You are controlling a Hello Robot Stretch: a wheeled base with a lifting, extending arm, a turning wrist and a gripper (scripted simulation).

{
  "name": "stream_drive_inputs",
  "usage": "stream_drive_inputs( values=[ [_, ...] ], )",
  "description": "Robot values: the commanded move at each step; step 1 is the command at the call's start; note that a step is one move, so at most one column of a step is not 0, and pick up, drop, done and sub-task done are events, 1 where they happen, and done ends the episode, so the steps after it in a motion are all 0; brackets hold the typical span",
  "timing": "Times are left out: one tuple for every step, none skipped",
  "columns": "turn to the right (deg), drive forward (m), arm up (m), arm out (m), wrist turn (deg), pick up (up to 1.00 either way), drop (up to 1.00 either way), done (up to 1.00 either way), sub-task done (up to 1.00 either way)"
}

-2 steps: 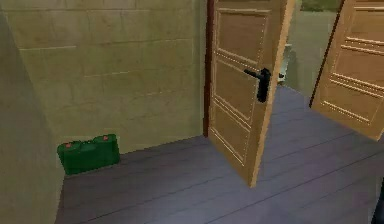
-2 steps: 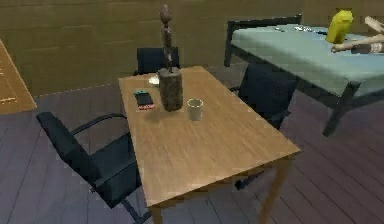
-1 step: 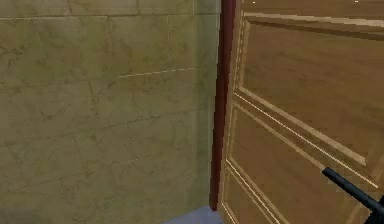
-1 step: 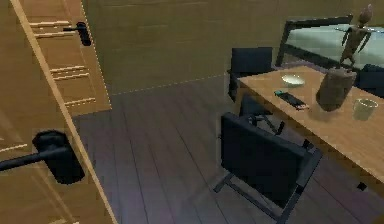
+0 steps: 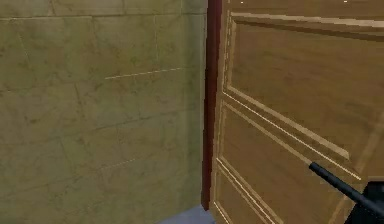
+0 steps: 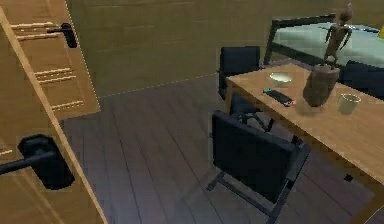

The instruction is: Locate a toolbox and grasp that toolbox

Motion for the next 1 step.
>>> stream_drive_inputs(
  values=[
    [0.0, 0.35, 0.0, 0.0, 0.0, 0.0, 0.0, 0.0, 0.0]
  ],
)
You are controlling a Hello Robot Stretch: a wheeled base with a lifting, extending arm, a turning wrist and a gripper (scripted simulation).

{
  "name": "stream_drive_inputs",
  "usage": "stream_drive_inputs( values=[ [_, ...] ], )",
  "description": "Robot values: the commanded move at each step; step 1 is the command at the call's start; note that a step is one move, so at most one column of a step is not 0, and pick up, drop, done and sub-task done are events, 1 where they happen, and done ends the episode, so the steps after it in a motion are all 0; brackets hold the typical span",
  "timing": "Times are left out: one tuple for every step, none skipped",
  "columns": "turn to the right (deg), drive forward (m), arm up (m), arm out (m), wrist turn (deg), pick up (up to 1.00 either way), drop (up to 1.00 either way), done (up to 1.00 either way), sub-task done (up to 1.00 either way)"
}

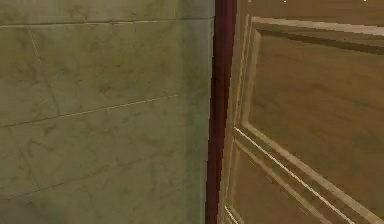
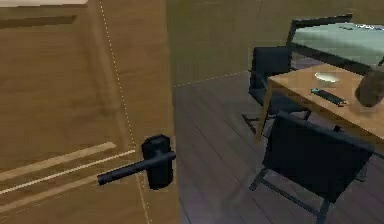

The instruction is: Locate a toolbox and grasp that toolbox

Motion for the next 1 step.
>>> stream_drive_inputs(
  values=[
    [-45.0, 0.0, 0.0, 0.0, 0.0, 0.0, 0.0, 0.0, 0.0]
  ],
)
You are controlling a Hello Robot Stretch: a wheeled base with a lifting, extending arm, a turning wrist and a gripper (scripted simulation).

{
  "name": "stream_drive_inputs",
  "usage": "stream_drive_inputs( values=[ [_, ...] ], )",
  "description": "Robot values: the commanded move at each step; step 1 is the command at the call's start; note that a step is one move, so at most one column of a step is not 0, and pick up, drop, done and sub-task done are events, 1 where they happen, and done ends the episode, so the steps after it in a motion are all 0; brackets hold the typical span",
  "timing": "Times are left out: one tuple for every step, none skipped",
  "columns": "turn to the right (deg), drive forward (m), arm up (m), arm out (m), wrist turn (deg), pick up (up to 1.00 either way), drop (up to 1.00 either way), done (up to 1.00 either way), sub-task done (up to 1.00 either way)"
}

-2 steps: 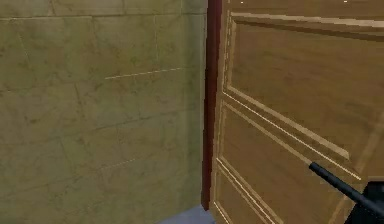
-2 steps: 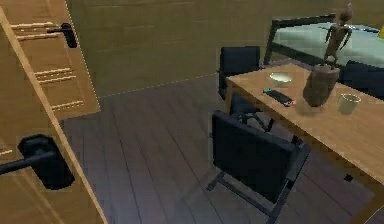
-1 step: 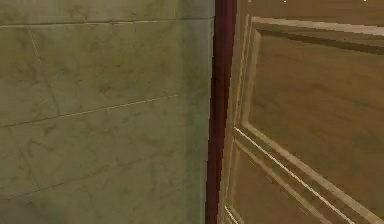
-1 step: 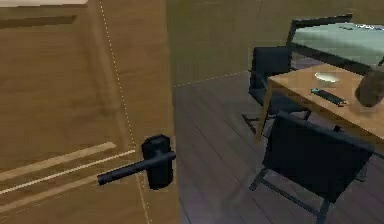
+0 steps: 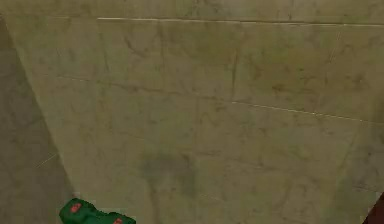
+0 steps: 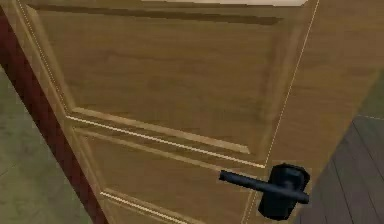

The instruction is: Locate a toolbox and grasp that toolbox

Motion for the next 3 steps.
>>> stream_drive_inputs(
  values=[
    [-45.0, 0.0, 0.0, 0.0, 0.0, 0.0, 0.0, 0.0, 0.0],
    [-45.0, 0.0, 0.0, 0.0, 0.0, 0.0, 0.0, 0.0, 0.0],
    [-30.0, 0.0, 0.0, 0.0, 0.0, 0.0, 0.0, 0.0, 0.0]
  ],
)
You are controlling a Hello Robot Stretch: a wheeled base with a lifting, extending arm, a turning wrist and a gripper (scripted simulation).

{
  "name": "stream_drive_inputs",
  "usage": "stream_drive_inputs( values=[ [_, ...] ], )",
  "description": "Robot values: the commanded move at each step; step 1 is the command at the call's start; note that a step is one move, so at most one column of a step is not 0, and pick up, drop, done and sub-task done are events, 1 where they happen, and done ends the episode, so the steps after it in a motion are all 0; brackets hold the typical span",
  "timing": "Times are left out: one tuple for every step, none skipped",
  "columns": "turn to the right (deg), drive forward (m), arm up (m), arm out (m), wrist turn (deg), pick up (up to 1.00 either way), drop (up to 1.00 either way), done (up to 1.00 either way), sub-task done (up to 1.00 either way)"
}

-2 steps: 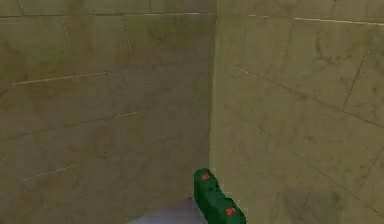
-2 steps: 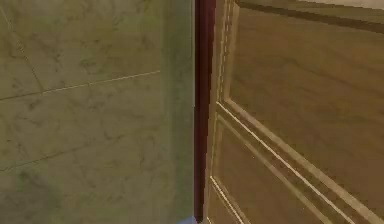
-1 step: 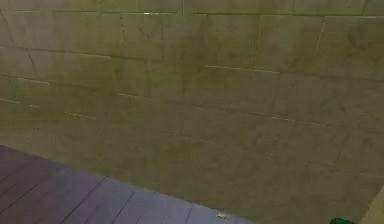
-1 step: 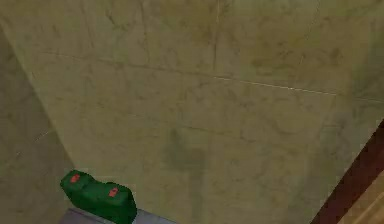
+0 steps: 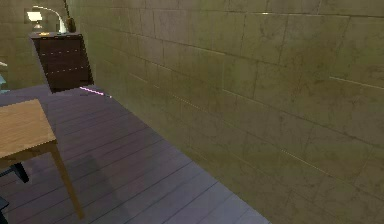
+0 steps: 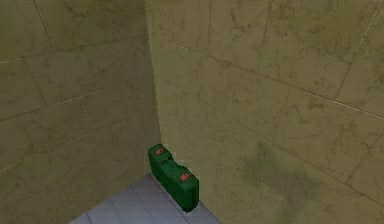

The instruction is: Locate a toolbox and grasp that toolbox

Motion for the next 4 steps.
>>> stream_drive_inputs(
  values=[
    [0.0, 0.0, 0.12, 0.0, 0.0, 0.0, 0.0, 0.0, 0.0],
    [0.0, 0.0, 0.0, 0.48, 0.0, 0.0, 0.0, 0.0, 0.0],
    [0.0, 0.0, 0.0, 0.0, 45.0, 0.0, 0.0, 0.0, 0.0],
    [0.0, 0.0, 0.0, 0.0, 45.0, 0.0, 0.0, 0.0, 0.0]
  ],
)
